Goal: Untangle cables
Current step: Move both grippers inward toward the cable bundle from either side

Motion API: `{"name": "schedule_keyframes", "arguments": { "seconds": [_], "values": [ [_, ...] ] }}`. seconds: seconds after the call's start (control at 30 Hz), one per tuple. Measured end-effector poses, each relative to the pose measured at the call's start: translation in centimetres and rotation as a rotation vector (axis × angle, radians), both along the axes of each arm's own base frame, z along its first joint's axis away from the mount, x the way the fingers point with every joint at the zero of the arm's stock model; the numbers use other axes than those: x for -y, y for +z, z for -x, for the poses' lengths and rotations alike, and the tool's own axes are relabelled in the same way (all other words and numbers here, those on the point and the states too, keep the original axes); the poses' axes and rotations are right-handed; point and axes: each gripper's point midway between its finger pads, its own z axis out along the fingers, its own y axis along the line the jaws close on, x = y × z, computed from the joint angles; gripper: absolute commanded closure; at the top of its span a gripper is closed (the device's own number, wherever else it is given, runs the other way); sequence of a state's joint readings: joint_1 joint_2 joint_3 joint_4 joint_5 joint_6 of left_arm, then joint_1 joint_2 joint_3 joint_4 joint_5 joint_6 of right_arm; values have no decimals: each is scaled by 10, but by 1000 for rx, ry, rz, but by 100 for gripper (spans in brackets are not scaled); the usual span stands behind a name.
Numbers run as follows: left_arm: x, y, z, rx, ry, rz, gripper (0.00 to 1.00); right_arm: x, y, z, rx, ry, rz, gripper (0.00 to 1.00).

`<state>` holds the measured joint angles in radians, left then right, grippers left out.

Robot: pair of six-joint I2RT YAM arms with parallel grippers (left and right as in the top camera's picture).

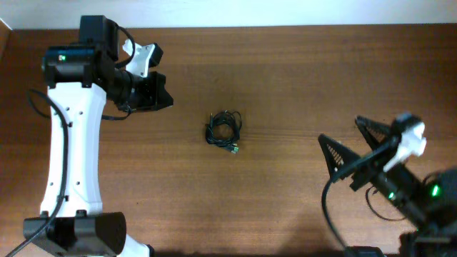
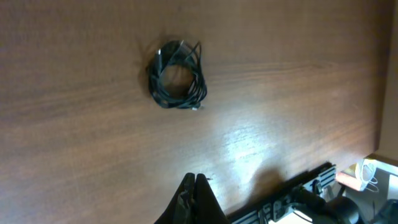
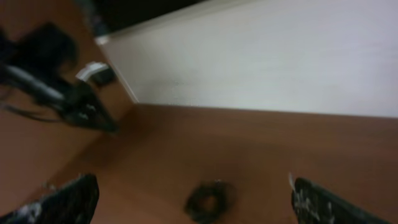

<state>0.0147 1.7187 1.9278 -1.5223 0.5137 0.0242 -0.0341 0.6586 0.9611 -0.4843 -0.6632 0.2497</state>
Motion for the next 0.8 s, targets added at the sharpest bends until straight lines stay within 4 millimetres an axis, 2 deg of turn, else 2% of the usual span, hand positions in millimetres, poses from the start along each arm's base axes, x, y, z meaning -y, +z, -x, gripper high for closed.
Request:
{"name": "schedule_keyframes", "arguments": {
  "seconds": [0.03,0.1,0.13,0.17,0.2,0.23,0.27,0.3,0.33,0.4,0.43,0.47,0.5,0.6,0.63,0.7,0.77,0.8],
  "values": [
    [-1,-7,2,-22,3,-4,100,-6,0,-4,-54,45,-10,2],
    [-1,-21,4,-56,8,-8,100,-14,-17,-14,-205,109,-35,2],
    [-2,-31,3,-69,9,-9,94,-17,-30,-20,-276,135,-49,1],
    [-2,-39,3,-81,9,-11,92,-20,-51,-29,-382,155,-69,2],
    [-3,-50,3,-98,13,-14,84,-22,-74,-35,-500,168,-91,2],
    [-3,-58,4,-110,13,-14,75,-23,-88,-39,-571,179,-106,2],
    [-3,-68,4,-119,15,-13,60,-24,-100,-44,-628,189,-121,2],
    [-3,-79,4,-135,26,-10,51,-26,-112,-49,-684,200,-137,2],
    [-3,-92,5,-151,34,-10,50,-27,-121,-52,-727,205,-148,0],
    [-3,-119,11,-197,59,-6,64,-30,-141,-60,-813,228,-181,30],
    [-3,-133,13,-211,69,-6,82,-32,-151,-63,-860,240,-201,62],
    [-3,-143,16,-224,74,-7,94,-33,-159,-65,-894,246,-214,90],
    [-3,-149,15,-221,78,-6,100,-33,-164,-67,-914,250,-220,96],
    [-3,-161,9,-187,84,-4,100,-37,-176,-69,-963,260,-228,96],
    [-3,-164,4,-163,85,-3,100,-42,-180,-68,-975,274,-221,93],
    [-3,-166,-7,-121,104,3,100,-54,-184,-68,-960,291,-169,67],
    [-3,-166,-13,-107,133,12,100,-62,-191,-67,-953,282,-102,56],
    [-3,-165,-15,-101,137,14,100,-66,-195,-66,-949,275,-69,55]
  ]
}}
